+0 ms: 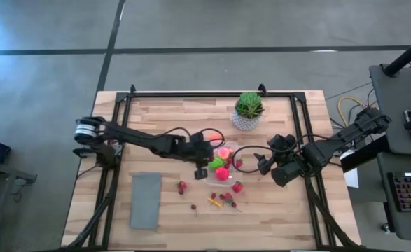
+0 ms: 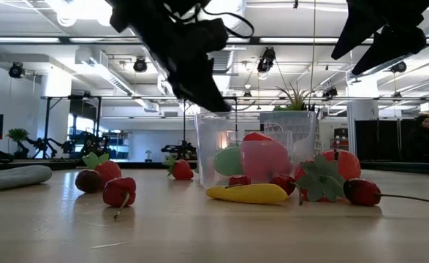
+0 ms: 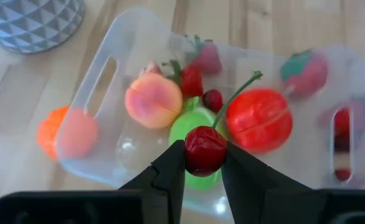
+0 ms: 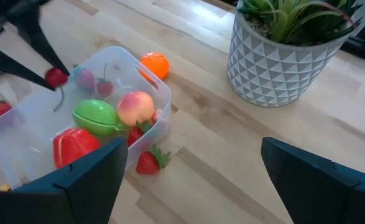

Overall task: Pick and placing Produce into tupperware
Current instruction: Put the red cherry into the transparent bin, then put the red strawberry into the transparent bin

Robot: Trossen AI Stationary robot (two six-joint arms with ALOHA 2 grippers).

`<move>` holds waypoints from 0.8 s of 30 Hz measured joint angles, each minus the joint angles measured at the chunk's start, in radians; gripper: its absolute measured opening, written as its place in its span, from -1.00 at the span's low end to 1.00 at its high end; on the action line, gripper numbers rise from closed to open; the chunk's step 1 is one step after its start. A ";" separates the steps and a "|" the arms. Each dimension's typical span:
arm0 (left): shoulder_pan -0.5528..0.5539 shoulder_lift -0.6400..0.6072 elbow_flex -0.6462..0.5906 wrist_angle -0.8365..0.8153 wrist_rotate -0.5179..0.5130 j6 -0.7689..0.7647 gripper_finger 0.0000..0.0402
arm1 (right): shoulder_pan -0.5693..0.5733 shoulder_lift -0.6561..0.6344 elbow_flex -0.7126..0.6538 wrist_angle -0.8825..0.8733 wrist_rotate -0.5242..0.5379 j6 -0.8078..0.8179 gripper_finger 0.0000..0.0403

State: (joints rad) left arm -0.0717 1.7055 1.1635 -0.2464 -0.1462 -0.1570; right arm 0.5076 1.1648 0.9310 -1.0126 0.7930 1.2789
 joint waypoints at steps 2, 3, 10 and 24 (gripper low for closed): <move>0.001 0.027 0.033 0.014 0.005 -0.018 -0.54 | 0.000 0.000 0.000 0.000 -0.019 0.004 0.79; 0.002 0.035 0.044 0.011 0.004 -0.018 -0.49 | 0.000 0.000 0.000 0.001 -0.029 0.004 0.79; 0.013 0.042 0.098 -0.015 -0.040 0.005 -0.05 | 0.000 0.000 0.000 0.002 -0.051 0.004 0.79; 0.048 -0.131 0.079 -0.411 -0.095 0.131 0.14 | 0.000 0.000 0.005 0.041 -0.095 0.004 0.79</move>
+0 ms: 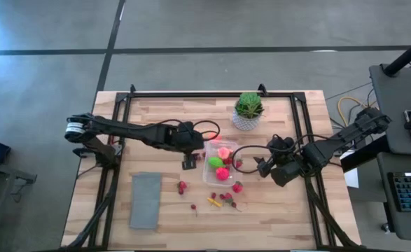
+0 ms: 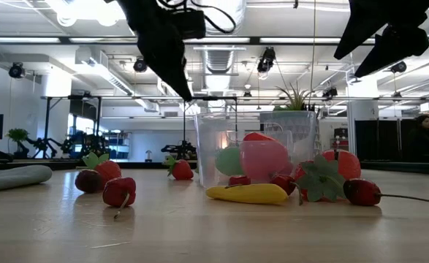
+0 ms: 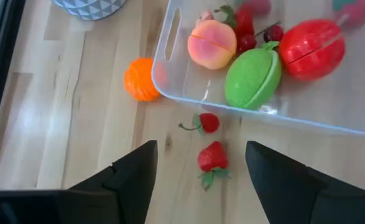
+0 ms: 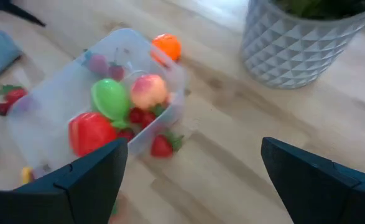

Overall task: Pick and placing Produce into tupperware
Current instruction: Put the red strawberry into the transparent bin

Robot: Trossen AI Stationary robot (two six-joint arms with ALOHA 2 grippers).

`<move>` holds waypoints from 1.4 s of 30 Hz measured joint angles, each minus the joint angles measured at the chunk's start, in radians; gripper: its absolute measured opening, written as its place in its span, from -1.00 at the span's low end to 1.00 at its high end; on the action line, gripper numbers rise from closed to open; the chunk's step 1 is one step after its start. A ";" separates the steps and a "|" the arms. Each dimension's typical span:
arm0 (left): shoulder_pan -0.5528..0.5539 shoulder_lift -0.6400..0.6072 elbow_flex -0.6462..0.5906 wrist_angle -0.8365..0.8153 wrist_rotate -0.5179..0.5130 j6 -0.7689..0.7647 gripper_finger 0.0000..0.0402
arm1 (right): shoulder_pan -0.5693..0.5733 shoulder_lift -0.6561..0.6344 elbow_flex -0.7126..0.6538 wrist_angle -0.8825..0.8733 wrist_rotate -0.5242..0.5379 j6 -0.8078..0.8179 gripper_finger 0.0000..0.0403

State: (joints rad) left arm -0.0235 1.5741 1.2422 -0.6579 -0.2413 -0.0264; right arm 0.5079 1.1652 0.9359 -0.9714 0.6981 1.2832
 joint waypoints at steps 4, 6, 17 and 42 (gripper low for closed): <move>0.000 -0.008 -0.010 -0.008 0.001 -0.047 0.15 | 0.000 0.005 -0.006 0.084 -0.120 -0.121 0.79; 0.000 -0.008 -0.012 -0.013 0.001 -0.066 0.15 | 0.000 0.024 -0.013 0.090 -0.158 -0.167 0.79; -0.006 -0.008 -0.039 -0.071 0.006 -0.099 0.15 | -0.111 0.242 -0.103 0.266 -0.347 -0.365 0.78; -0.041 -0.329 -0.422 0.285 -0.010 -0.224 0.15 | -0.320 0.258 -0.253 0.616 -0.365 -0.770 0.63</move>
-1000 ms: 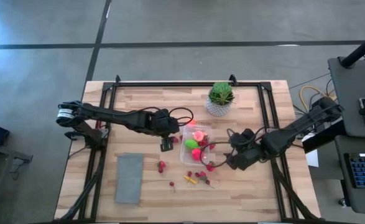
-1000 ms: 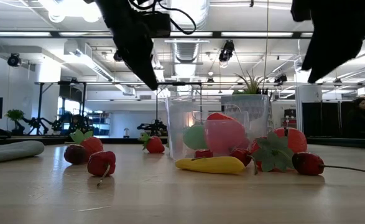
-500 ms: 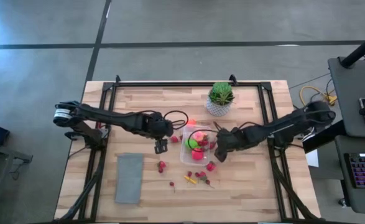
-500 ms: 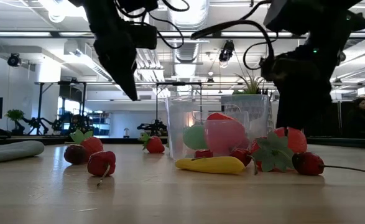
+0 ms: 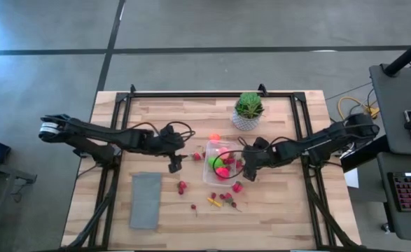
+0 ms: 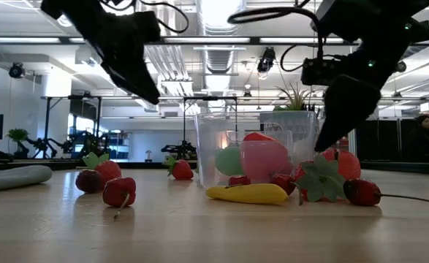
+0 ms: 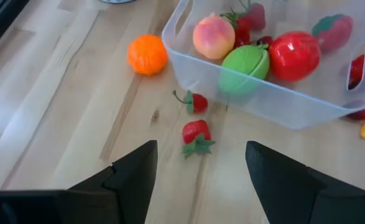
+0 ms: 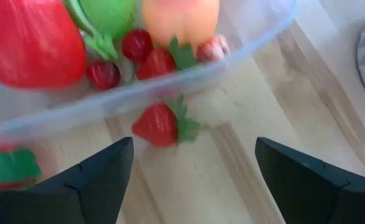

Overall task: Pick and placing Produce into tupperware
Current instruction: Put the red strawberry into the transparent bin

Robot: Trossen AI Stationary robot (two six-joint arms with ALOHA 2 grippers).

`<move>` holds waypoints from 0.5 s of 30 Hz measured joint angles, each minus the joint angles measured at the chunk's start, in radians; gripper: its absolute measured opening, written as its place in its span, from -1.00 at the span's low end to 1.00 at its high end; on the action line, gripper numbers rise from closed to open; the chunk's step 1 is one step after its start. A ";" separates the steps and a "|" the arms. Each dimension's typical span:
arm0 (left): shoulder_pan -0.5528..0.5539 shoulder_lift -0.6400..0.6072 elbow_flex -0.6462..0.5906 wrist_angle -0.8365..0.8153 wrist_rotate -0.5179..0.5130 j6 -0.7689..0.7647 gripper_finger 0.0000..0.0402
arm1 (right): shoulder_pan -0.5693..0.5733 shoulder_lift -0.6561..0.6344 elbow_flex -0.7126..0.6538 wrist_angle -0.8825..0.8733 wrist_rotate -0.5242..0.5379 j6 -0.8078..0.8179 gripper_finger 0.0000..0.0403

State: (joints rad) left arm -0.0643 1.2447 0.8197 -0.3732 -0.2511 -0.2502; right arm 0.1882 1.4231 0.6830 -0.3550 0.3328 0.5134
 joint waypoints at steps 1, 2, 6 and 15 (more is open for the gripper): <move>0.000 -0.011 -0.016 0.011 -0.005 -0.005 0.15 | -0.002 0.000 -0.004 -0.001 -0.001 -0.013 0.63; 0.000 -0.022 -0.031 0.016 -0.008 -0.006 0.15 | -0.002 0.002 -0.007 0.005 -0.006 -0.027 0.63; 0.000 -0.047 -0.058 0.035 -0.017 -0.006 0.15 | -0.006 0.008 -0.024 0.067 -0.026 -0.094 0.63; 0.001 -0.035 -0.090 0.063 -0.021 -0.003 0.15 | -0.006 0.057 -0.044 0.175 -0.026 -0.133 0.63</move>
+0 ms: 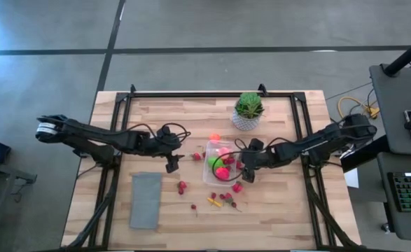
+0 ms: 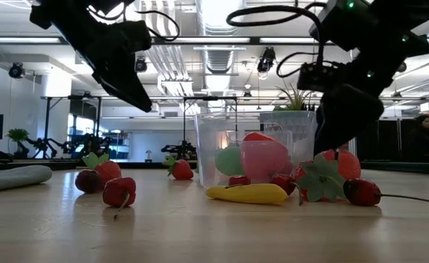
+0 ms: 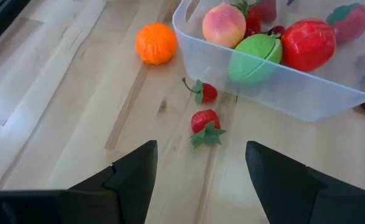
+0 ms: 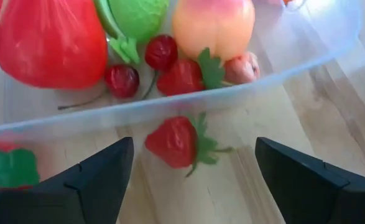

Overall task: Pick and placing Produce into tupperware
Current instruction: Put the red strawberry into the transparent bin

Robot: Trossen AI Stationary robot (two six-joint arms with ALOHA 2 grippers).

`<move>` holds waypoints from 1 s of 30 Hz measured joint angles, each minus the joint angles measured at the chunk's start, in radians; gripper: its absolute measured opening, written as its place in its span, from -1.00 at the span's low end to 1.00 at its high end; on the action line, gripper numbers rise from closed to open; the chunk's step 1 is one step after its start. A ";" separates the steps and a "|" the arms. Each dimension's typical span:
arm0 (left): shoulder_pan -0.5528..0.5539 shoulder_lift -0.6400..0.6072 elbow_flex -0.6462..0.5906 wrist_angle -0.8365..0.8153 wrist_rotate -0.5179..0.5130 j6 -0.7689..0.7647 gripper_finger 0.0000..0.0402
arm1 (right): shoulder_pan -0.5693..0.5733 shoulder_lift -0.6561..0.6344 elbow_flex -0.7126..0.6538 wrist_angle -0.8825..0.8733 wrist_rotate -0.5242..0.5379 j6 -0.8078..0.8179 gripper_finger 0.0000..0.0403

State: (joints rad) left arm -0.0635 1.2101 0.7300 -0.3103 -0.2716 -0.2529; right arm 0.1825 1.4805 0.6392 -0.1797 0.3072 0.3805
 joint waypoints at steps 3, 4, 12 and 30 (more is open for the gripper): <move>0.000 0.002 -0.004 -0.006 -0.005 -0.001 0.15 | 0.000 0.034 0.007 0.005 0.000 0.000 0.63; 0.000 0.002 -0.003 0.000 -0.007 0.000 0.15 | 0.000 0.045 0.013 0.010 -0.001 0.000 0.63; 0.001 0.000 -0.003 -0.005 -0.022 -0.001 0.15 | 0.000 0.126 0.054 0.006 0.000 0.002 0.63; 0.002 0.000 -0.004 0.008 -0.022 -0.002 0.15 | 0.000 0.125 0.066 -0.023 -0.027 0.012 0.46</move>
State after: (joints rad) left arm -0.0620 1.2098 0.7261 -0.3025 -0.2932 -0.2554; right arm 0.1825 1.6054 0.7055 -0.2023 0.2798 0.3927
